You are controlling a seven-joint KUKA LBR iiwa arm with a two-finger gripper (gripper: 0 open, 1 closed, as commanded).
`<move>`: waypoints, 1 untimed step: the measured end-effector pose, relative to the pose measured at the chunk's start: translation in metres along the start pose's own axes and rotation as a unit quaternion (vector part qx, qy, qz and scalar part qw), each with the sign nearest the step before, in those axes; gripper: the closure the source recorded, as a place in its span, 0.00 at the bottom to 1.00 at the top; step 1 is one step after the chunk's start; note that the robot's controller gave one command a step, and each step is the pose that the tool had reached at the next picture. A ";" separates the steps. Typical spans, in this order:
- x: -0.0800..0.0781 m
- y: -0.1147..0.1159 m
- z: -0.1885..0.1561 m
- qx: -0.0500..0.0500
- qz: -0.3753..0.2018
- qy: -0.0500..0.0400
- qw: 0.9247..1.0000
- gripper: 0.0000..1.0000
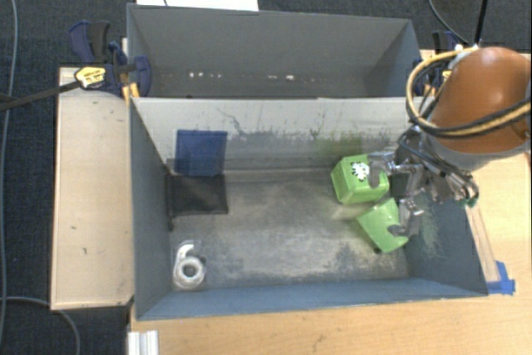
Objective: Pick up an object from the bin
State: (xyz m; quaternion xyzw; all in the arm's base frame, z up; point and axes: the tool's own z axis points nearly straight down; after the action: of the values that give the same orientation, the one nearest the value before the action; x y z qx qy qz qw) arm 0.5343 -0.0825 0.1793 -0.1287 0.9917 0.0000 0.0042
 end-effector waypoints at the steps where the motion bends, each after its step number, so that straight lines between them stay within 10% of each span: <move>1: 0.008 -0.004 0.053 0.003 -0.086 -0.004 0.996 0.00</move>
Offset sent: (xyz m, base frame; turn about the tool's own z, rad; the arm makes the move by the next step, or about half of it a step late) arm -0.0107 -0.0068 -0.0446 -0.5524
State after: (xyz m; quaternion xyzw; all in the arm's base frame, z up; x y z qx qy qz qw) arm 0.5277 -0.0885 0.1259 -0.2136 0.9769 -0.0030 0.0085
